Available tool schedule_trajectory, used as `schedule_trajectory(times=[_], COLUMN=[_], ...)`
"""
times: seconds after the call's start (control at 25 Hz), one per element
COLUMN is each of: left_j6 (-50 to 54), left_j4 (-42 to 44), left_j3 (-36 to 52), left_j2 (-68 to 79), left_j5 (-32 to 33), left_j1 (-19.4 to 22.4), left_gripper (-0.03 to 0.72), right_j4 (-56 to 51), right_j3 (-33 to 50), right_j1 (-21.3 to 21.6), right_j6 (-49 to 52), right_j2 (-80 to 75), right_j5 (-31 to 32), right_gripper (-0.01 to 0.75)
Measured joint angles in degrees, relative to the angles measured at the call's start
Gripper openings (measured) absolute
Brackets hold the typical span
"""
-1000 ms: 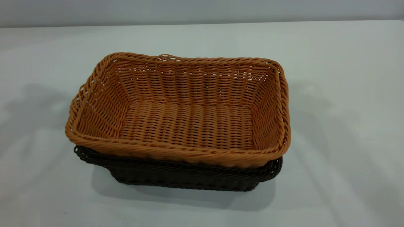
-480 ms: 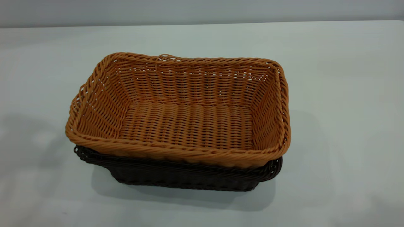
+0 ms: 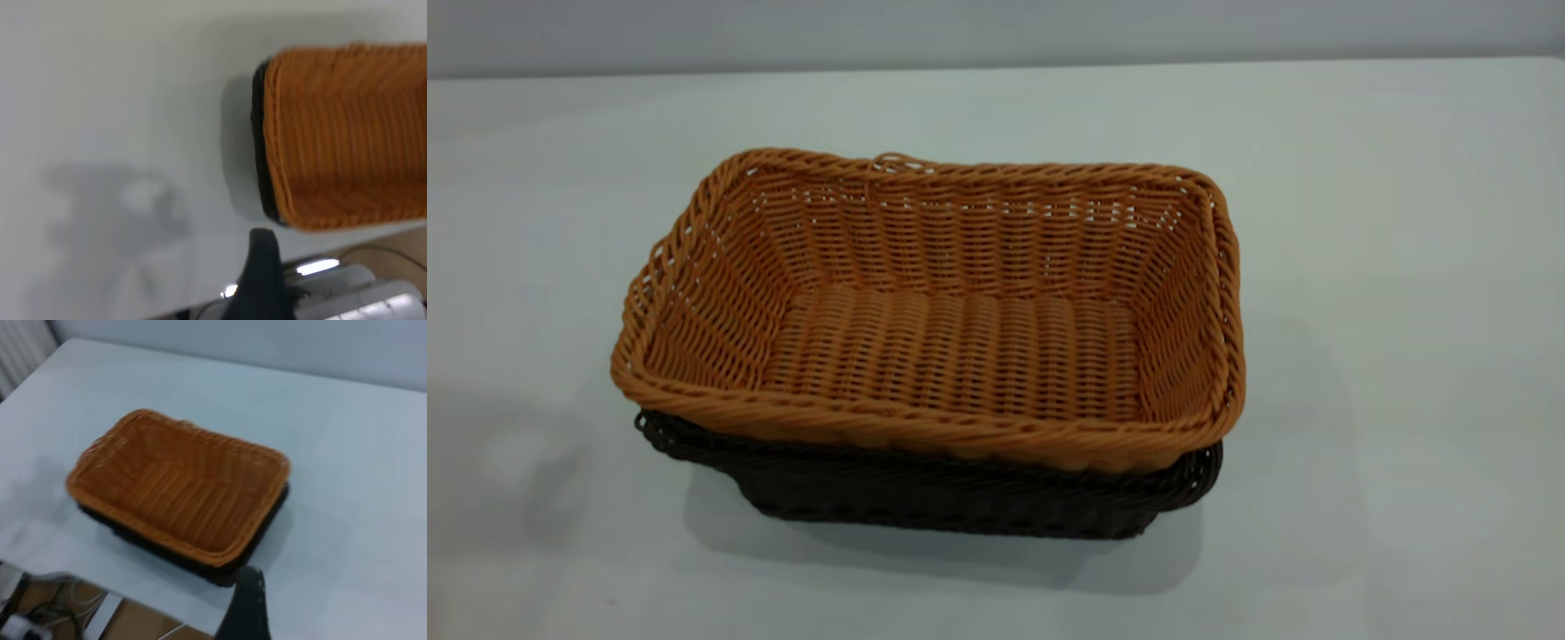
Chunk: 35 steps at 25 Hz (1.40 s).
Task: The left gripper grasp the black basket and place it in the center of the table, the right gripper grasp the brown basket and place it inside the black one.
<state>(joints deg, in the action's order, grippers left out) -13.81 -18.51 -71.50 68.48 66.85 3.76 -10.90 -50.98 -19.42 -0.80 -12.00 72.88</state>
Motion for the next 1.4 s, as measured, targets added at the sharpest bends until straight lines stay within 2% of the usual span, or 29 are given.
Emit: schedule_trajectory(times=[0.32, 0.52, 0.8, 1.2, 1.4], left_j6=[-0.06, -0.06, 0.15, 0.18, 3.88], left_j4=[0.84, 2.78, 7.88, 9.06, 9.31], left_j3=[15.88, 21.87, 28.88, 41.19, 43.28], left_j2=[-18.34, -34.00, -50.46, -59.88, -60.33], left_j5=[0.00, 0.00, 0.00, -0.27, -2.05], left_j1=[0.00, 0.00, 0.00, 0.00, 0.00], left_gripper=[0.548, 0.548, 0.548, 0.548, 0.548], right_j4=[0.86, 0.97, 1.09, 1.63, 1.69], right_j3=[4.14, 13.09, 23.46, 24.02, 24.02], right_j1=[0.00, 0.00, 0.00, 0.00, 0.00], right_j6=[0.80, -1.57, -4.03, -4.03, -4.03], right_j2=[1.35, 2.88, 6.97, 12.94, 12.94], right_j5=[0.00, -0.54, -6.59, -7.12, -7.12], right_gripper=[0.594, 0.594, 0.594, 0.591, 0.591])
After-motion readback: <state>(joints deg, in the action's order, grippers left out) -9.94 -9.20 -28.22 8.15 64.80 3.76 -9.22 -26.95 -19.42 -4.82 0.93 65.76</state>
